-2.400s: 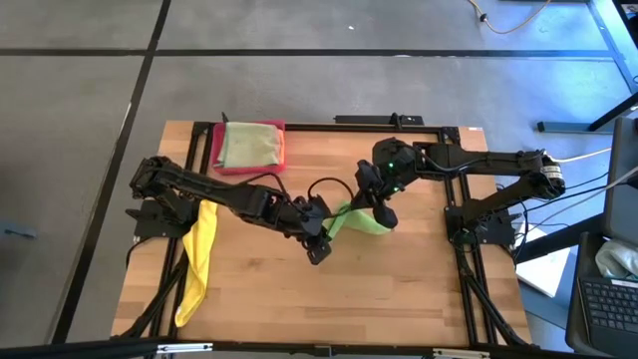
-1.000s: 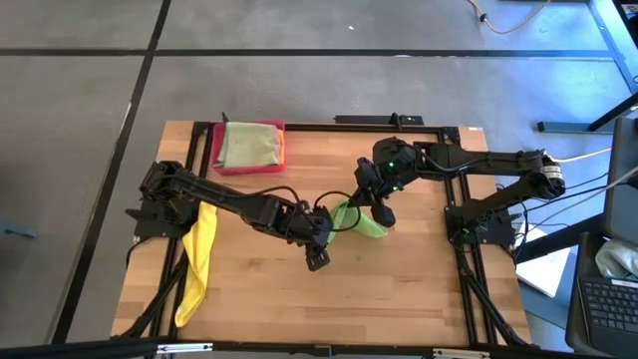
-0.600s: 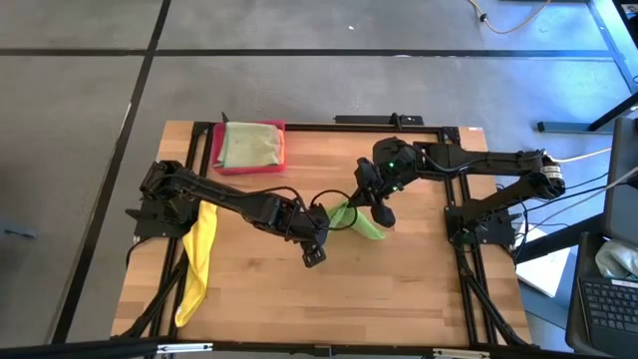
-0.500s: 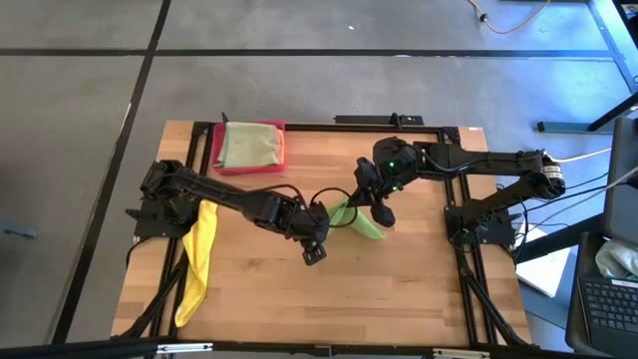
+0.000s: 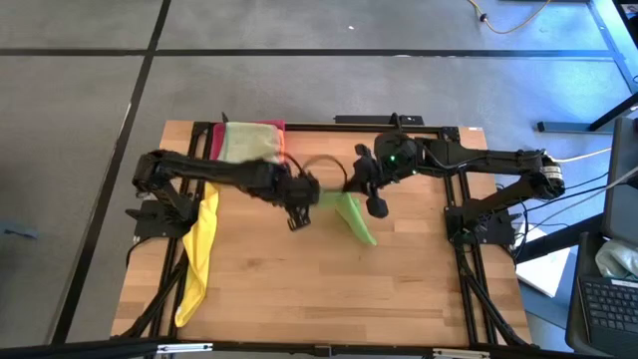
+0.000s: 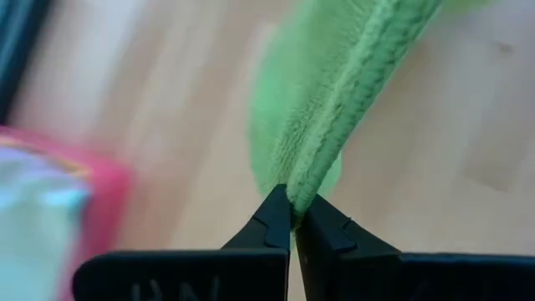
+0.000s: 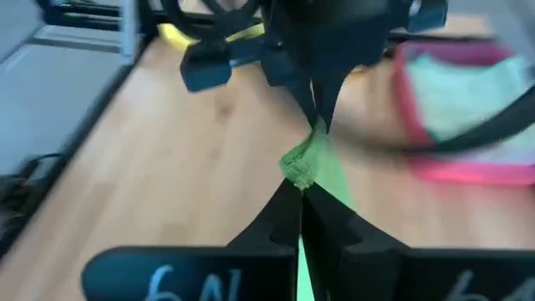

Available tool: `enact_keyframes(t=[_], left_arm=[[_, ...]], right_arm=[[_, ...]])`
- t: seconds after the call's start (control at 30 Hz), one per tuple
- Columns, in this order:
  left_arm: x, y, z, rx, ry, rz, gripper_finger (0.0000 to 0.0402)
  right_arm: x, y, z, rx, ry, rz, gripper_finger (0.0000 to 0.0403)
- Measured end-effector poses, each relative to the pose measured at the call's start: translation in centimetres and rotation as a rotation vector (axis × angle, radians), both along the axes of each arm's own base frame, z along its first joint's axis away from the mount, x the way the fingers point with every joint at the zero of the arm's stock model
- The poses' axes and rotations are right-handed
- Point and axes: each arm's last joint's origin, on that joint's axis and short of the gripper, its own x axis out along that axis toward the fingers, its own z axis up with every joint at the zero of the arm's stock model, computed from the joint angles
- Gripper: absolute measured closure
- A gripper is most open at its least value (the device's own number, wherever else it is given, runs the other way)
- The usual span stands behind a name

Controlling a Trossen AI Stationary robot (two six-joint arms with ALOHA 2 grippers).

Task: Fold microfiber towels
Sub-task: Fold the green microfiber towel

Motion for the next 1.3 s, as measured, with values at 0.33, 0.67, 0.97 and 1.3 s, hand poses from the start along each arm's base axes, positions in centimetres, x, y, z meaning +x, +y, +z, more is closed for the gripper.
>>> enact_keyframes(t=[0.33,0.67,0.97,1.3], left_arm=[[-4.0,7.6,4.7,0.116,-0.095,0.081,0.0401],[-4.8,6.0,5.3,-0.116,-0.129,-0.023,0.0401],[-1.0,-0.8,1.3,-0.289,-0.013,-0.273,0.0401],[2.1,-3.8,-2.6,-0.327,0.037,-0.519,0.0401]], right_arm=[[0.4,-3.3,1.3,-0.307,-0.158,-0.076,0.0395],[0.3,-2.1,0.4,0.103,-0.052,-0.096,0.0395],[0.2,3.1,-5.9,0.458,0.307,0.039,0.0395],[-0.4,6.1,-10.1,0.596,0.39,-0.041,0.0395]])
